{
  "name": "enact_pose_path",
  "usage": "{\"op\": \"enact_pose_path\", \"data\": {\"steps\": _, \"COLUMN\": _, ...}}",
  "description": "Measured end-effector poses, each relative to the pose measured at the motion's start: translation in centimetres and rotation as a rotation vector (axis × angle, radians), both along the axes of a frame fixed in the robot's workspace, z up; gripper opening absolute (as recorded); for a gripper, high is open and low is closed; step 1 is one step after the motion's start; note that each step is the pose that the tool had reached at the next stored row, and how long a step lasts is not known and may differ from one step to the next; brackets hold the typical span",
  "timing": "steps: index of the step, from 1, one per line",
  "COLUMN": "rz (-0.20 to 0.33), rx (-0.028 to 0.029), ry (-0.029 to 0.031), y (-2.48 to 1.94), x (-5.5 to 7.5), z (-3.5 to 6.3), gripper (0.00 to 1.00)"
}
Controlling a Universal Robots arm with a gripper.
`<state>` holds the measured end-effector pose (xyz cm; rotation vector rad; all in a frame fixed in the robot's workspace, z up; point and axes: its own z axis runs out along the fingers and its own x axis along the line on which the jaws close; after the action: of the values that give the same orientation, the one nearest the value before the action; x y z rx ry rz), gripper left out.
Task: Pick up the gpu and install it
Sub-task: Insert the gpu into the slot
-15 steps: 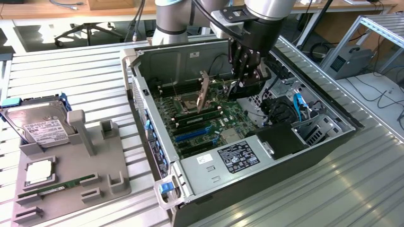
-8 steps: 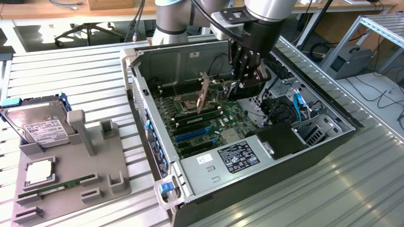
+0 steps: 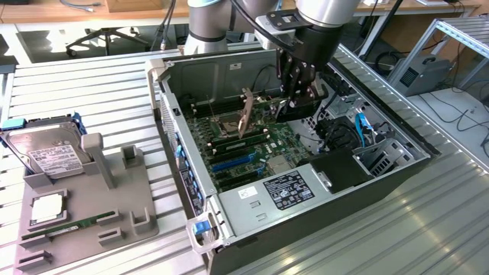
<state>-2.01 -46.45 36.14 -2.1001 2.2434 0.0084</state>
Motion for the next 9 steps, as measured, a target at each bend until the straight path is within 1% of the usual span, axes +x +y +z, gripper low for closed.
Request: {"op": "enact_pose_path", "data": {"steps": 9, "rz": 0.0, "rx": 0.0, "ry": 0.0, "y": -0.14, "x": 0.0, "z": -0.18, "gripper": 0.27}}
